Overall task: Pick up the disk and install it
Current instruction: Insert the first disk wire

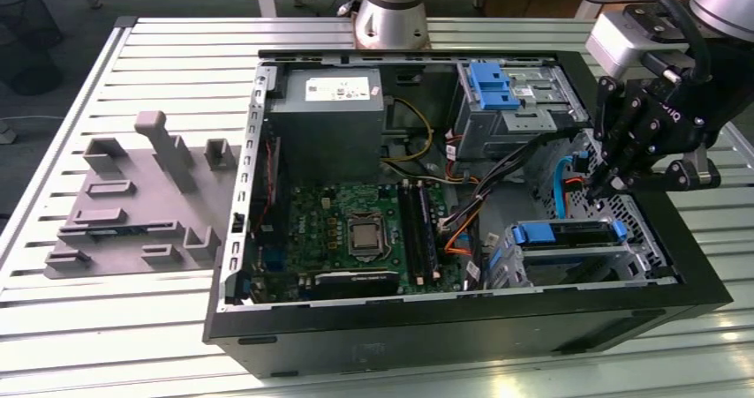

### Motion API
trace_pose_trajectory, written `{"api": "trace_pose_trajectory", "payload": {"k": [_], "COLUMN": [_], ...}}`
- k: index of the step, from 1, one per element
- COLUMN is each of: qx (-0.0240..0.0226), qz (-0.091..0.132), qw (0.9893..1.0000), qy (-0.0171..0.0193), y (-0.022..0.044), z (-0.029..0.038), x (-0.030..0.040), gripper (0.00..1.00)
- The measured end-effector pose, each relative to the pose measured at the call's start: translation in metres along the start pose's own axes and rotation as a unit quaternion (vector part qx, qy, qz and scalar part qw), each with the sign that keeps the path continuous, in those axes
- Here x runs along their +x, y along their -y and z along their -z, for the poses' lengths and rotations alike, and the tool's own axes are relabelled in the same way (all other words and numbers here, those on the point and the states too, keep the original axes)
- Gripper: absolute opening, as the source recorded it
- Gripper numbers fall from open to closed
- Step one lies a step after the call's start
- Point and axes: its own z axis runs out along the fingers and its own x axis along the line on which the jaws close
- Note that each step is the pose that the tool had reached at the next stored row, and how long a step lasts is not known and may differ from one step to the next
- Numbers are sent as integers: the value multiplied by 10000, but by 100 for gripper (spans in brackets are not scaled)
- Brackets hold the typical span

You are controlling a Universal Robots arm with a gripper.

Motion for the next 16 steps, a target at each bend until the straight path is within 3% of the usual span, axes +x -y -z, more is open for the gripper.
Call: {"api": "trace_pose_trajectory", "payload": {"k": [7, 16], "qx": [-6, 0], "qz": [-198, -190], "qw": [9998, 9998], "qy": [4, 5], "y": [-6, -23], "z": [-18, -39], "x": [5, 129], "gripper": [16, 16]}}
